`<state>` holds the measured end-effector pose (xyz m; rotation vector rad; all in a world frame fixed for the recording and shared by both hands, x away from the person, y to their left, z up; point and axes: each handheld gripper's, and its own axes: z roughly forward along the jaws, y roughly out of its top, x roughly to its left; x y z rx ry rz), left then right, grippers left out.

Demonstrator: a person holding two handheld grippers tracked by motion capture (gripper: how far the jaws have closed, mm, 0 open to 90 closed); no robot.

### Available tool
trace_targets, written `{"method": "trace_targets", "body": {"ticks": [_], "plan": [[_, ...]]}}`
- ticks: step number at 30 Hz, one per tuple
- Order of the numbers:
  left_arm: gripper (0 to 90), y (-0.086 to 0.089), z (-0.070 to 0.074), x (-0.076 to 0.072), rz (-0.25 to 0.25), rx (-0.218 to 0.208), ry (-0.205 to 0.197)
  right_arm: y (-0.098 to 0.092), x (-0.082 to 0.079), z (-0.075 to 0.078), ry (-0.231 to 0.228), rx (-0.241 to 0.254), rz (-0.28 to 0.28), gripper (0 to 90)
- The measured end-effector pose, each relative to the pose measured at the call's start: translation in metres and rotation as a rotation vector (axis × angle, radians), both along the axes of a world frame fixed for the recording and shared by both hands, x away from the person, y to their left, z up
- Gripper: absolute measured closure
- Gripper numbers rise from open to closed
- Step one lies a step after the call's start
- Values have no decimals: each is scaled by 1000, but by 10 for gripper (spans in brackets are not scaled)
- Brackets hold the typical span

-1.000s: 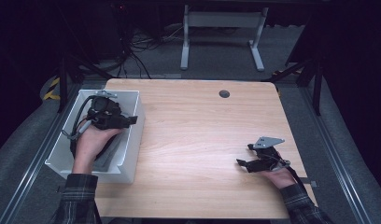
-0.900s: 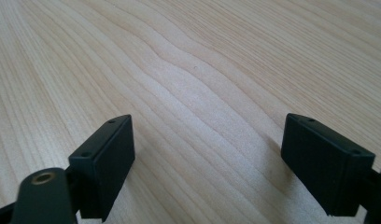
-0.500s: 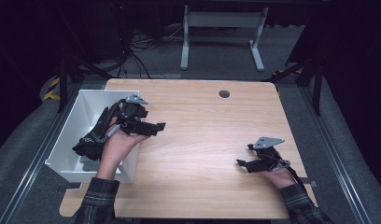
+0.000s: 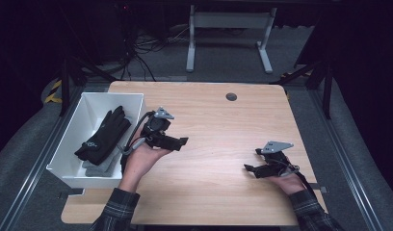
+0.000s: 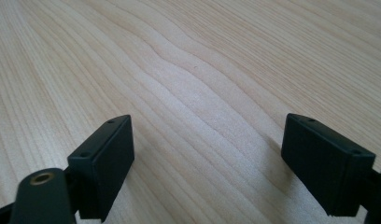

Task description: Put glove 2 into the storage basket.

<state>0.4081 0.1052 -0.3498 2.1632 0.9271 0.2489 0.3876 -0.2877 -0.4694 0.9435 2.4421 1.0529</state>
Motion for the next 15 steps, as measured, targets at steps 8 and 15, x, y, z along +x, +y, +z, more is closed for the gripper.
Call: {"method": "trace_targets", "body": {"ticks": [8, 15], "plan": [[142, -17, -22, -5, -39, 3, 15, 0, 0, 0, 0, 0, 0, 177], [138, -29, -43, -11, -66, 6, 11, 0, 0, 0, 1, 1, 1, 177]]}}
